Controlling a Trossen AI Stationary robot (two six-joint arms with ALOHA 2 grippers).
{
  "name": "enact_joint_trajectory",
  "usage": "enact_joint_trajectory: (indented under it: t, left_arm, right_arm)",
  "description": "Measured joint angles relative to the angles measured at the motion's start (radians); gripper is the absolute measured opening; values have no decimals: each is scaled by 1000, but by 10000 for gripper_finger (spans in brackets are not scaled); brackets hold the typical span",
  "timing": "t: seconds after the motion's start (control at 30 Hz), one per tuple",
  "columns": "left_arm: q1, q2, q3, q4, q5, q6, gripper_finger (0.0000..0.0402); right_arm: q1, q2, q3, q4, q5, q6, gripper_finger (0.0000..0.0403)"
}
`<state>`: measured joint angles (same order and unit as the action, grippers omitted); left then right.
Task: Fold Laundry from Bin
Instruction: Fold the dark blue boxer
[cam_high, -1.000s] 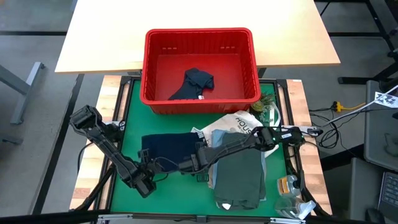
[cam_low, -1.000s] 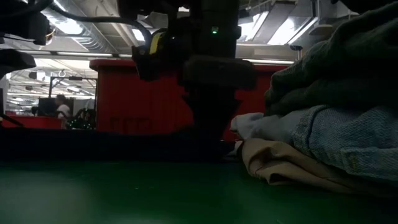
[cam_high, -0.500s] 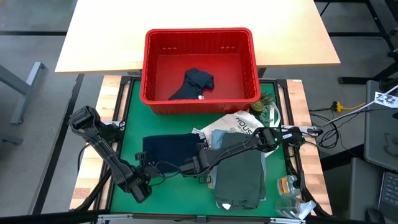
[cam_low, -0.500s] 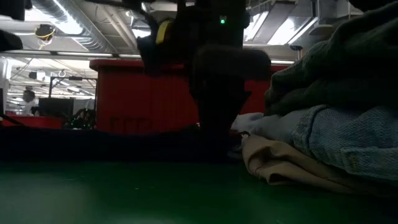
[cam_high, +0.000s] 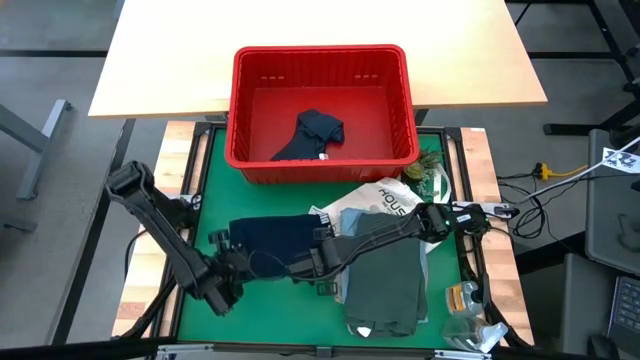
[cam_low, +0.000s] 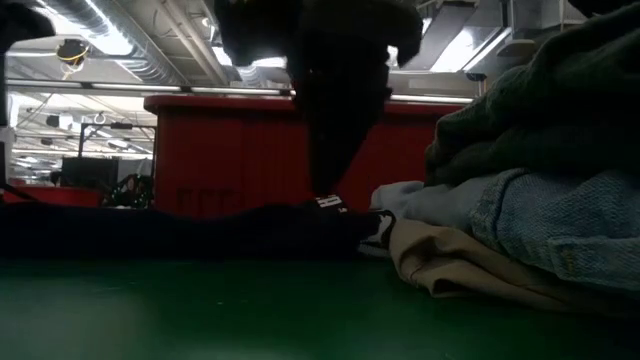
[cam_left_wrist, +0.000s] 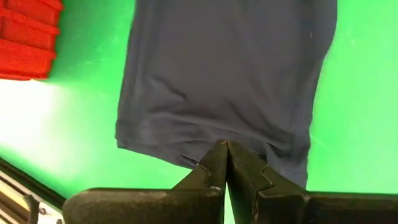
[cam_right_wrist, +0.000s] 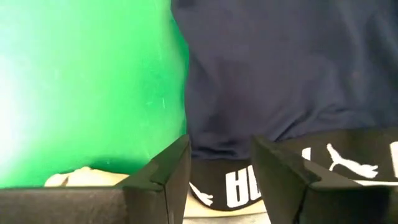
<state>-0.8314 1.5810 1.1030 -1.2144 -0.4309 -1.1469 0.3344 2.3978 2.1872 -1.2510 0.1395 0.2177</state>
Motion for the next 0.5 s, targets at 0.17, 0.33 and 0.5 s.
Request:
enact_joint_trajectory:
  t: [0.17,0.33,0.5]
  left_arm:
    - [73,-86,-3,-12,-20,46,2]
    - [148,-130,-68,64,7,57,2]
    - [195,-130,-174,164,163,57,2]
  right_arm:
    - [-2,-2,53,3,39,-49,165]
    - [-19,-1,55,1,78,-70,165]
    - [-45,9,53,5,55,-70,165]
